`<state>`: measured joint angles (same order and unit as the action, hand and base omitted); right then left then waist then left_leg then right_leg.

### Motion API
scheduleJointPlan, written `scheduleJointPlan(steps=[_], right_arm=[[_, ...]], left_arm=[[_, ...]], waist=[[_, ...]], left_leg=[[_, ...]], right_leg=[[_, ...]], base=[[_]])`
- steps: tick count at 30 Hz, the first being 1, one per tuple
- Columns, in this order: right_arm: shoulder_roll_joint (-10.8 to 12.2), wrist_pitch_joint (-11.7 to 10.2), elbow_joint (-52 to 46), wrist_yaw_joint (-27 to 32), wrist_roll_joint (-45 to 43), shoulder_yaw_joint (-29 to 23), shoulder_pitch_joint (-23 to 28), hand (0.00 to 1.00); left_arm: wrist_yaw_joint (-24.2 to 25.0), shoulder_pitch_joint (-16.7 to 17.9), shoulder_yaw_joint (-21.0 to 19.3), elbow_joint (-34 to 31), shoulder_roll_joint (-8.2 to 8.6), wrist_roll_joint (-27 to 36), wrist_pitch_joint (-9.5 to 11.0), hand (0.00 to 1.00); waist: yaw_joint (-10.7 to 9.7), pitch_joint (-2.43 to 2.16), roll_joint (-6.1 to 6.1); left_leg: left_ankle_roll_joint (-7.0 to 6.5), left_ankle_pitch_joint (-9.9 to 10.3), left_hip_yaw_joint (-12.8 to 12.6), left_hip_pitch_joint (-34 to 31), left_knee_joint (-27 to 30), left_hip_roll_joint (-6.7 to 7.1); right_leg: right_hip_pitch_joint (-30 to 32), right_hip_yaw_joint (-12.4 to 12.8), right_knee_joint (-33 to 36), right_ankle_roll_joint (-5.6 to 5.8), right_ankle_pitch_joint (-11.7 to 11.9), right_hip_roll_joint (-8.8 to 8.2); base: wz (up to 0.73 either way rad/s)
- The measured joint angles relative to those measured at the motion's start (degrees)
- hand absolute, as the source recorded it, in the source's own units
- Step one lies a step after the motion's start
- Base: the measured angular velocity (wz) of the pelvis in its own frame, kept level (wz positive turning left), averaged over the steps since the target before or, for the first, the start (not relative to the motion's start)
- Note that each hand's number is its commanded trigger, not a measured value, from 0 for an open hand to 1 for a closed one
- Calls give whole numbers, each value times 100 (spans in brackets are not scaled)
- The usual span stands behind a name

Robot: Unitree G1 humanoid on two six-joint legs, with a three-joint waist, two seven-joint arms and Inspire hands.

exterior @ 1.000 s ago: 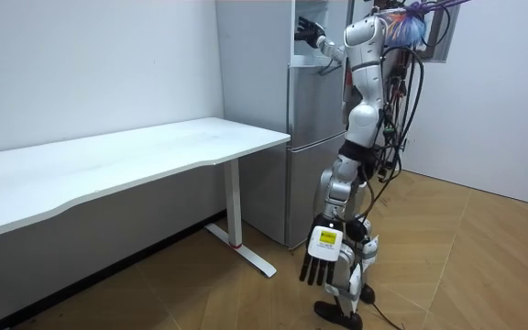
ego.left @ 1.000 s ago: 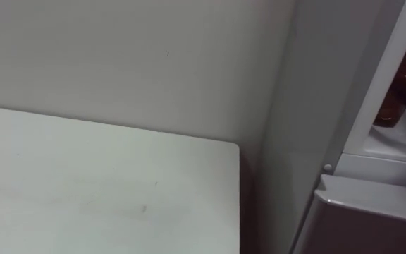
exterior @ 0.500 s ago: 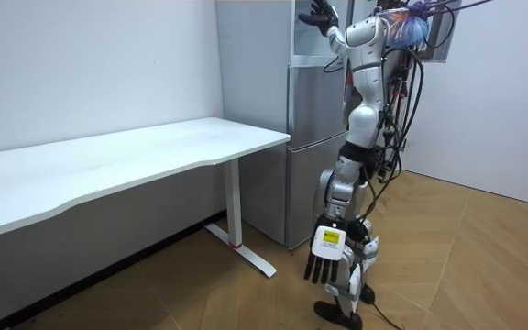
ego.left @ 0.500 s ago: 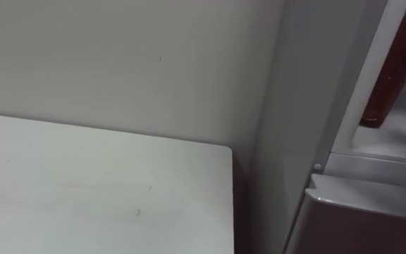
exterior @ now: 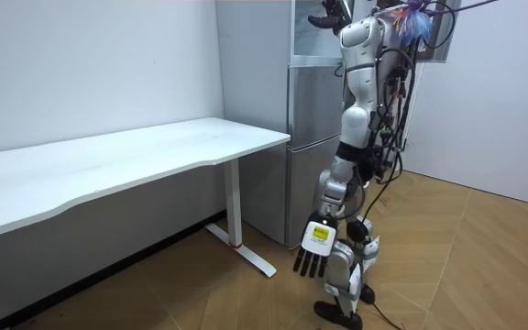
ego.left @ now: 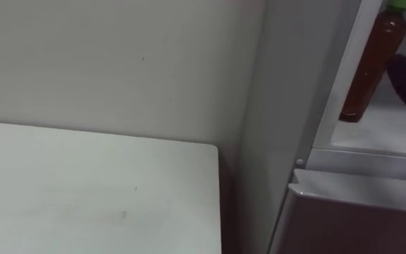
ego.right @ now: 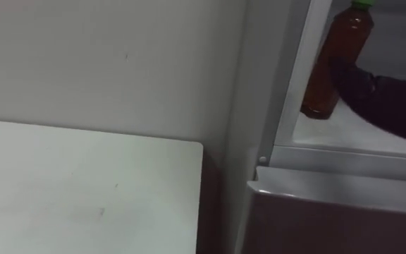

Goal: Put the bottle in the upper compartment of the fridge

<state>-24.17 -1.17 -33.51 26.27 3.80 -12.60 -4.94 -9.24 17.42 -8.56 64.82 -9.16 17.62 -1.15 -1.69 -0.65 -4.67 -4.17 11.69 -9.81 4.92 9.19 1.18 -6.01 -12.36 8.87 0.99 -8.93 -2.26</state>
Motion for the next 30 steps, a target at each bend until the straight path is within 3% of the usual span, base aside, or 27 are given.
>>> scheduleJointPlan(steps=[4,8,10,13,17,22,30], right_arm=[[209,-120,-197,-149,53,-7,73,0],[286,-353,-236,-226,258,-142,195,0],[453,-380,-235,-266,392,-242,233,0],[494,-431,-223,-252,706,-272,421,0],[736,-446,-22,-144,949,-288,821,0],[1075,-415,636,-48,1025,-435,1332,0],[1163,-434,1412,676,1168,-452,1519,0]], left_arm=[[0,7,-1,137,8,90,151,0],[-2,-3,41,213,71,90,174,0],[-3,-7,54,244,94,90,186,0],[-33,-4,190,275,97,89,203,0],[-97,-8,201,274,131,83,210,0],[-121,-83,198,251,156,90,207,0],[-120,-163,315,156,141,89,208,0]], waist=[[-102,6,43],[-168,9,104],[-183,13,142],[-193,27,236],[-250,33,322],[-273,18,310],[-293,49,374]], left_leg=[[7,48,-108,-10,-5,-34],[15,62,-121,-12,46,-46],[15,62,-125,-8,43,-44],[15,63,-156,17,15,-46],[16,64,-177,65,-73,-48],[16,63,-201,32,-86,-49],[5,75,-245,33,-92,-50]], right_leg=[[42,128,6,-12,9,32],[43,161,2,-17,12,43],[46,166,-1,-17,12,44],[48,206,-2,-16,12,47],[21,163,-6,-14,10,43],[90,170,18,-13,9,45],[135,264,85,-6,5,58]], base=[[-15],[-1],[0],[-4],[-2],[-2],[-3]])
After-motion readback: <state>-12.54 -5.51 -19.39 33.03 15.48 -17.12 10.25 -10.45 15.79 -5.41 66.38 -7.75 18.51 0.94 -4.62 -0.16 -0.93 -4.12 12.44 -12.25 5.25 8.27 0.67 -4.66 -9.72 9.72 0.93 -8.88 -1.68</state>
